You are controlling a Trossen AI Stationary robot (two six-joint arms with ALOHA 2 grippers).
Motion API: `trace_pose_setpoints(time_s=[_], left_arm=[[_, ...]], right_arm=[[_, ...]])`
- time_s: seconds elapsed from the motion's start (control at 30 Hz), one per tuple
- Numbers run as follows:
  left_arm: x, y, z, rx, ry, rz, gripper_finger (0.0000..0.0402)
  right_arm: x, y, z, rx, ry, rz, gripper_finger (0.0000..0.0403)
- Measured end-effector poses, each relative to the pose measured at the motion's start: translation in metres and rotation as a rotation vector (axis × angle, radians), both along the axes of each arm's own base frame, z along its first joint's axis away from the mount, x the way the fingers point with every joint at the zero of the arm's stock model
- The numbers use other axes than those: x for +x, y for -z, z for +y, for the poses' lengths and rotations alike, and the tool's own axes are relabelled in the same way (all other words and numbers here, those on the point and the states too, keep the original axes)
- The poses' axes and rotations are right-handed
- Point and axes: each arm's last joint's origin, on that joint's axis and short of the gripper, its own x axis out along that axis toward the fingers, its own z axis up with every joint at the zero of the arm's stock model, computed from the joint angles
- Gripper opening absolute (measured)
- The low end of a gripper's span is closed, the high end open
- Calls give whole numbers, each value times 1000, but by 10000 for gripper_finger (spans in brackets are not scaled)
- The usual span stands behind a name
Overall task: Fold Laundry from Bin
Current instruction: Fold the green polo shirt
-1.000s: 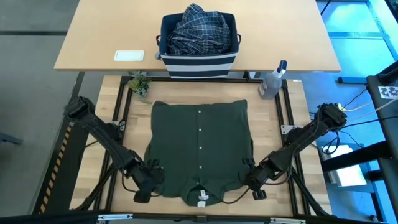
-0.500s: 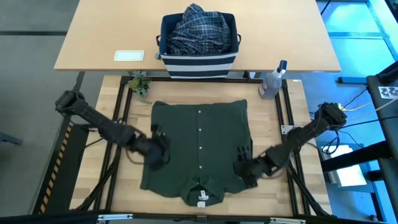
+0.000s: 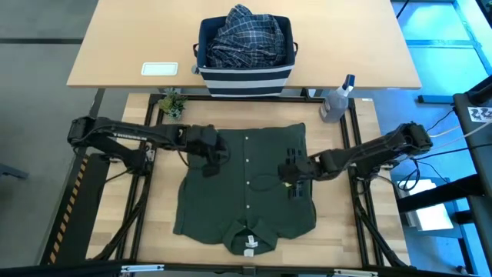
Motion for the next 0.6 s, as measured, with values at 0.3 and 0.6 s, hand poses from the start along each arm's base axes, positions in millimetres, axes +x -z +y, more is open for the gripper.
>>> trace_pose_setpoints(time_s=[0.3, 0.6], left_arm=[[40, 24, -52, -6, 199, -129, 105], [69, 62, -97, -26, 315, -218, 105]], right_arm=[[-52, 6, -10, 130, 186, -24, 159], [-82, 25, 9, 215, 251, 106, 159]])
